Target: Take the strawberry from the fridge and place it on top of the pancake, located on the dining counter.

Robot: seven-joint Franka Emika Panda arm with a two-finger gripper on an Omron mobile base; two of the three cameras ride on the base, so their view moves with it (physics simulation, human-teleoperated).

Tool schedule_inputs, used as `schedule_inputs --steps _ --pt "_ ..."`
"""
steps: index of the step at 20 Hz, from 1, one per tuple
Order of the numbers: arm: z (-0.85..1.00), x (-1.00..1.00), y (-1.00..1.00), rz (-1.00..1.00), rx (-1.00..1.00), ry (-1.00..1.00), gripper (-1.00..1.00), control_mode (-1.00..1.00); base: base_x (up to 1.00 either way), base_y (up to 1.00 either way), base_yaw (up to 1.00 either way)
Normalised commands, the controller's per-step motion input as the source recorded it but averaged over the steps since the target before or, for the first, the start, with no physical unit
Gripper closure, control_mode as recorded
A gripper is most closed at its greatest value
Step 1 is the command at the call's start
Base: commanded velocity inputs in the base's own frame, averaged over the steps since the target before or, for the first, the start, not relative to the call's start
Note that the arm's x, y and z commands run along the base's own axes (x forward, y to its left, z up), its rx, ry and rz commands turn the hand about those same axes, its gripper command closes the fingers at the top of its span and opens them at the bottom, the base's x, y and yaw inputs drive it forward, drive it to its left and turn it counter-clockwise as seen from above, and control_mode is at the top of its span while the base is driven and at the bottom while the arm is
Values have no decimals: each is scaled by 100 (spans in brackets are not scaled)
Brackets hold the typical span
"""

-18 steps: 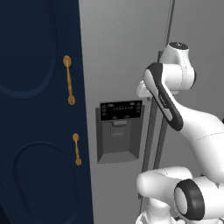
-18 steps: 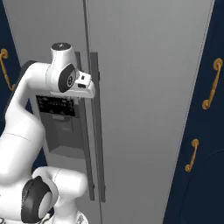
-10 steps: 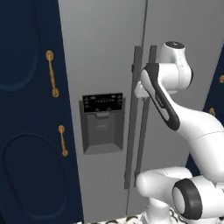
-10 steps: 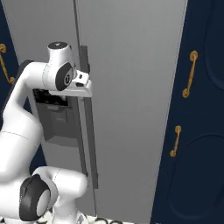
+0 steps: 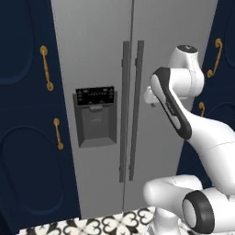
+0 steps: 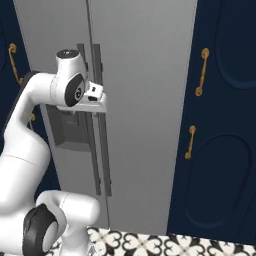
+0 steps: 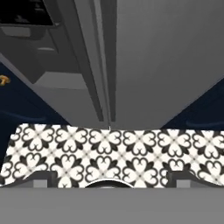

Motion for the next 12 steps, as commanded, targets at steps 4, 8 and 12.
schedule_inputs --steps 4,8,12 --pt "0 0 0 0 0 0 -100 100 -3 34 -2" --pt "0 0 0 0 0 0 -100 100 0 1 0" --pt "0 0 0 0 0 0 -100 100 -20 0 0"
